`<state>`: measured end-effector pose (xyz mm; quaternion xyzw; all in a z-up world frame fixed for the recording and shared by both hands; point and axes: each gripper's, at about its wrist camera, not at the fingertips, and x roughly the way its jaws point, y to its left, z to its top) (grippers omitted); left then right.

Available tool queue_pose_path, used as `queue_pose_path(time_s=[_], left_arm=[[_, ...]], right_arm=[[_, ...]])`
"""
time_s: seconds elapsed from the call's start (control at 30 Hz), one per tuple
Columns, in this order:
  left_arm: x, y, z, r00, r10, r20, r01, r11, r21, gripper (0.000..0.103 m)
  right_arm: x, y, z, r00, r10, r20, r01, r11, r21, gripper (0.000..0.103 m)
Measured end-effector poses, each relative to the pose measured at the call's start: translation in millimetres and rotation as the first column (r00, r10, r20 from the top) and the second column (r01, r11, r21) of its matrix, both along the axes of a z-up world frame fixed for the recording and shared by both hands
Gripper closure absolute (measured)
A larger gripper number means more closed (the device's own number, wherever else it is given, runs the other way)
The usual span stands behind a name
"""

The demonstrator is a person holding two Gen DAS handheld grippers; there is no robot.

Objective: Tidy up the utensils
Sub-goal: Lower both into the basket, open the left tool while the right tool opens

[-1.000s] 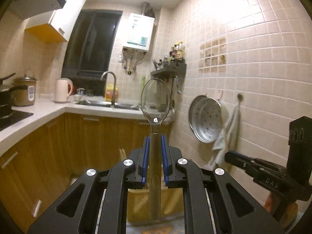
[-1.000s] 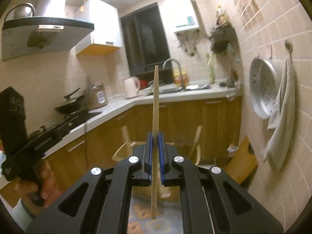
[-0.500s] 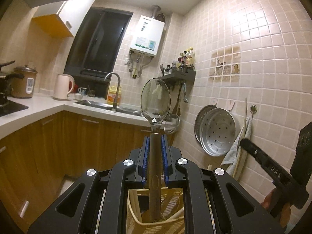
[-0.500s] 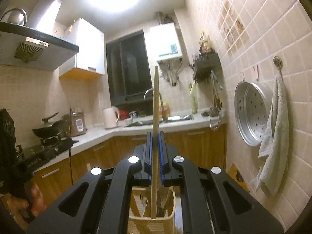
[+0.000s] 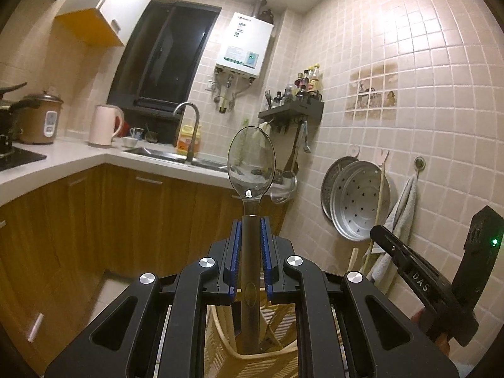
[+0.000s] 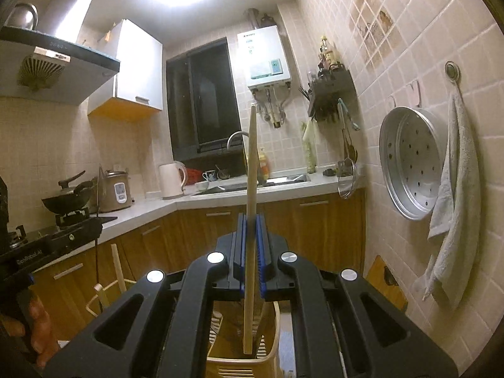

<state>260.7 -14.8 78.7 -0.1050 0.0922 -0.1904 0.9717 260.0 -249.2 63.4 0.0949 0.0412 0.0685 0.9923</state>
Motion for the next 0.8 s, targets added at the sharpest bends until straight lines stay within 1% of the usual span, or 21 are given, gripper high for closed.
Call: queue_pose_path(time_s=[0.1,0.3,0.53,0.7,0.77,0.8], left_arm=[[-2,-6,-3,1.0,0.023,0.018,-0.024,0.999,0.035,0.093],[1,-10,-13,0.999,0.051,0.015,-0.052,0.995,0.082,0.093],[4,-10,-19,0.998,0.057,0.002,-0.057,0.993,0.102,0.092],[6,-9,-21,0.998,0.065,-0.009,-0.064,0.992,0.107,0.092],[5,-7,-21,0.998,0.068,-0.012,-0.066,0.992,0.106,0.091],[5,-6,-20,0.998,0.069,-0.012,-0.068,0.992,0.104,0.086]], right_arm=[[1,2,-5,1.0,-0.004,-0.006,0.004,1.0,-0.009,0.098],[5,3,-13,1.0,-0.009,-0.025,0.009,1.0,-0.018,0.098],[6,5,-18,0.999,-0.011,-0.034,0.01,0.999,-0.036,0.098],[5,9,-21,0.999,0.015,-0.048,-0.018,0.998,-0.057,0.098],[2,10,-21,0.999,0.018,-0.038,-0.021,0.997,-0.074,0.095],[1,11,-22,0.999,0.022,-0.037,-0.025,0.997,-0.077,0.089]])
